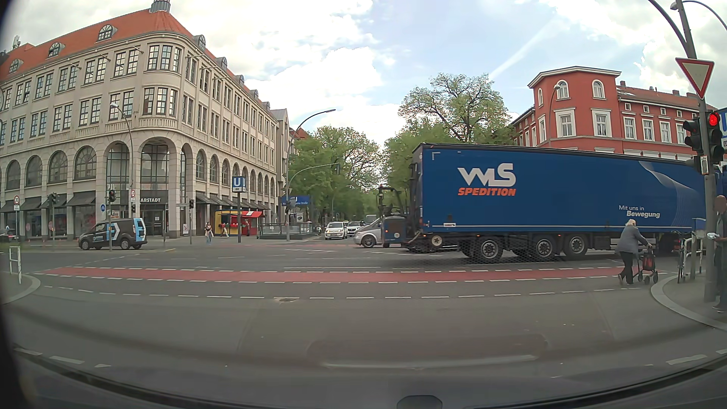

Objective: Follow the waypoints while adhering to traffic rules and regulations

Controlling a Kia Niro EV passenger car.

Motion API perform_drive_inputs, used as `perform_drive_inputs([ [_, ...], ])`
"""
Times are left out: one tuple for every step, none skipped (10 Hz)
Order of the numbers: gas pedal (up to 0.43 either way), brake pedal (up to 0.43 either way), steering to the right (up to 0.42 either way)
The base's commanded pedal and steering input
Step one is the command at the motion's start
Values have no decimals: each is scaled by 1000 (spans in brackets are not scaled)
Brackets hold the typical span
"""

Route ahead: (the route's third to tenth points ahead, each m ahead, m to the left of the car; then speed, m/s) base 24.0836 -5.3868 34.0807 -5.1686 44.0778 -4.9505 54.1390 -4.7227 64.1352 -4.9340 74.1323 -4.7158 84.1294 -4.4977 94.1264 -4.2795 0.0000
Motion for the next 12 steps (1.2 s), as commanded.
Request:
perform_drive_inputs([
  [0,439,-3],
  [0,433,-3],
  [0,433,-3],
  [0,427,-3],
  [0,421,-3],
  [0,415,-3],
  [0,409,-3],
  [0,409,-3],
  [0,409,-3],
  [0,409,-3],
  [0,409,-3],
  [0,409,-3],
])
